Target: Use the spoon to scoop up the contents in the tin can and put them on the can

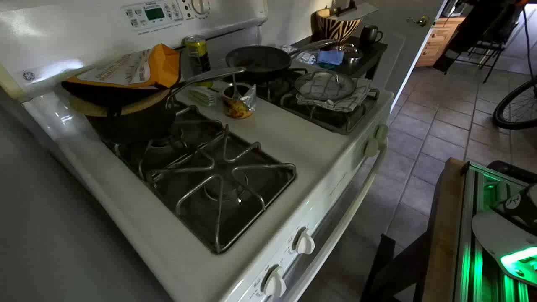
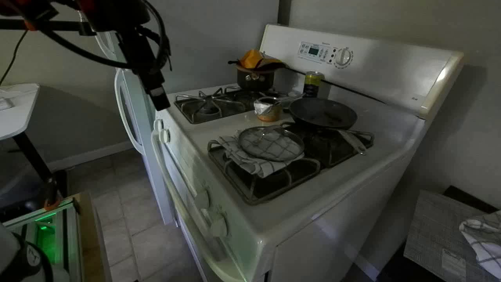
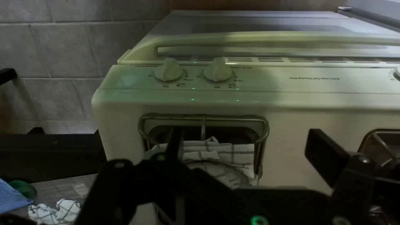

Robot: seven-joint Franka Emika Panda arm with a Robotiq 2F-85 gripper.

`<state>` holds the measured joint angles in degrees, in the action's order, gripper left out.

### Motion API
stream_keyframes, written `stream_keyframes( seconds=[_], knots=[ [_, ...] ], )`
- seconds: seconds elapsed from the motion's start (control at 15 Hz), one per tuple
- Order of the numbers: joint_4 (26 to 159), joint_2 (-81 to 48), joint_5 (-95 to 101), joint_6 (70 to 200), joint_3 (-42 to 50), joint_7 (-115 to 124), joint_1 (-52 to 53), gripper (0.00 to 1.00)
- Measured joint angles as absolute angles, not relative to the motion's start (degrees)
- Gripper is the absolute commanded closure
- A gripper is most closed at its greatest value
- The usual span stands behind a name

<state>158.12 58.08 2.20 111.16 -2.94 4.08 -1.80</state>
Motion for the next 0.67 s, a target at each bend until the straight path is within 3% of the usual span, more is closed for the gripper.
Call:
stream_keyframes(
  seconds=[0.67],
  knots=[
    [156.7, 57.6, 2.2, 111.7, -2.6, 3.9, -1.8, 0.0]
  ],
)
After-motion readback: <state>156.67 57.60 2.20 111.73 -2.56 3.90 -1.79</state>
